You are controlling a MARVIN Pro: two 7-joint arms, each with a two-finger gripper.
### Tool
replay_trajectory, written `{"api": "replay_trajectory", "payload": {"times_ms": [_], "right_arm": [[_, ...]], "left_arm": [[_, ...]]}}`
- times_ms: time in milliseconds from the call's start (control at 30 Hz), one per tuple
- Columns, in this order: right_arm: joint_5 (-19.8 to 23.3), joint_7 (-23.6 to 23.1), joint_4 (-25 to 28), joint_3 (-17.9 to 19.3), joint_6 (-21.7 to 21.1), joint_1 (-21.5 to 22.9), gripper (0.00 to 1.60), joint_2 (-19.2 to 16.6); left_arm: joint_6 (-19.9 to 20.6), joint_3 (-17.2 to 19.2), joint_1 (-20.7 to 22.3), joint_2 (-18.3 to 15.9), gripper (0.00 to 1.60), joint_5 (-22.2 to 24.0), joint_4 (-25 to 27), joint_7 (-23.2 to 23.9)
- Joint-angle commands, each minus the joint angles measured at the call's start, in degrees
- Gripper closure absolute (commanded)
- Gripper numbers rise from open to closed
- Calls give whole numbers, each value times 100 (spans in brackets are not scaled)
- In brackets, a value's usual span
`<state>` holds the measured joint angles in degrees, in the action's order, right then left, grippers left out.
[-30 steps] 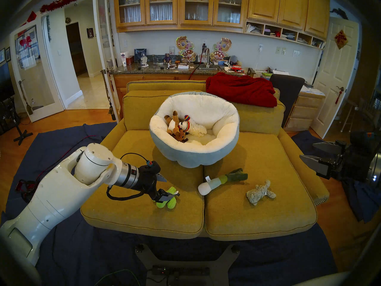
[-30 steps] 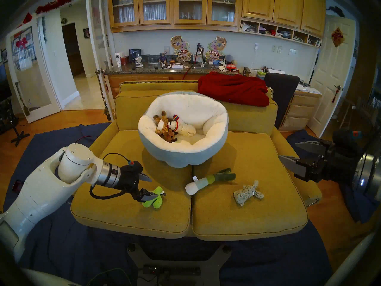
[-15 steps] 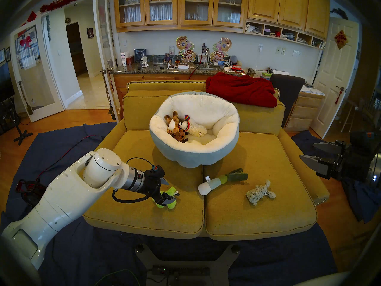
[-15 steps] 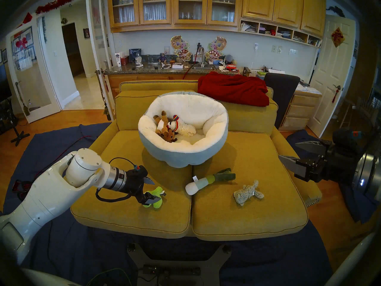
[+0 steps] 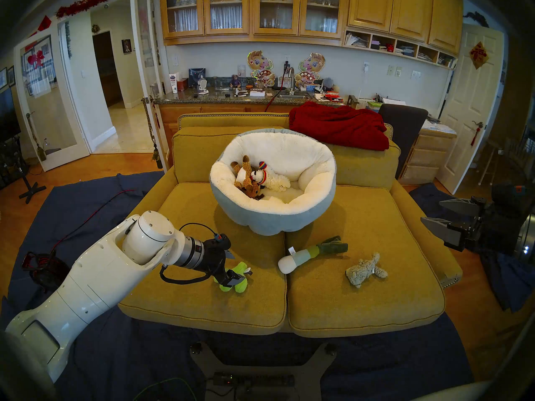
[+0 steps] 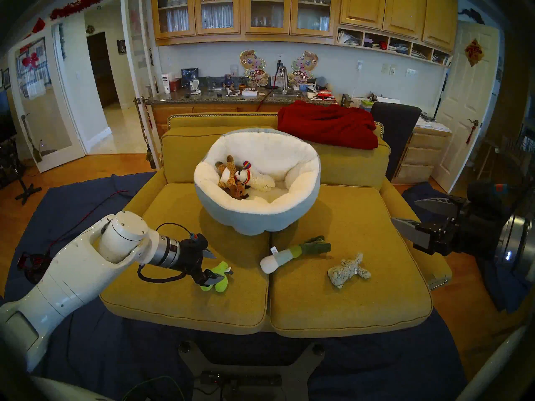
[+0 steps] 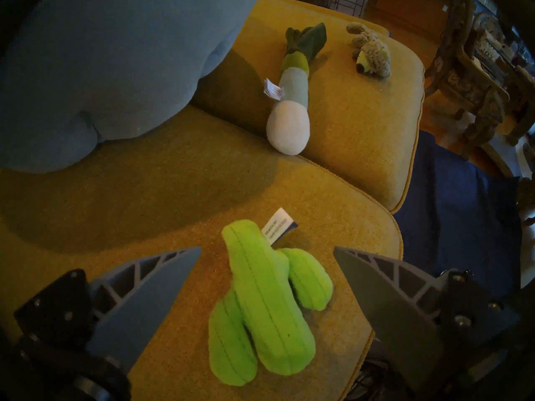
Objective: Put toys into dog bed
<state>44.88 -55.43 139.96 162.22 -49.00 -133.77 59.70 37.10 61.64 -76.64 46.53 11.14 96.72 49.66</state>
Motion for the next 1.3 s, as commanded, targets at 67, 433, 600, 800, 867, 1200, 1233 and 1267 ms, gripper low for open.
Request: {"api": "replay_trajectory", "payload": {"times_ms": [67, 433, 600, 800, 867, 1200, 1233, 1267], "right_arm": [[-8, -5, 2, 68, -3, 12, 0, -26], [-8, -5, 2, 67, -3, 12, 0, -26], [-8, -5, 2, 68, -3, 12, 0, -27], [-8, -5, 2, 68, -3, 11, 0, -27], [-8, -6, 2, 68, -3, 11, 0, -27], [-8, -3, 3, 64, -1, 13, 0, -24], [-8, -2, 3, 62, 0, 14, 0, -24], [-8, -1, 3, 61, 1, 14, 0, -23]], "left_arm": [[-89, -51, 230, 96, 0, -122, -84, 24], [-199, -178, 264, 181, 0, -382, -260, 4], [-224, -241, 227, 213, 0, -498, -295, 13], [-327, -258, 151, 253, 0, -643, -321, -132], [-370, -248, 114, 267, 26, -667, -321, -189], [-412, 32, -69, 183, 160, -406, 66, -138], [-407, 88, -97, 153, 160, -330, 180, -86], [-381, 125, -114, 125, 160, -285, 283, -56]]}}
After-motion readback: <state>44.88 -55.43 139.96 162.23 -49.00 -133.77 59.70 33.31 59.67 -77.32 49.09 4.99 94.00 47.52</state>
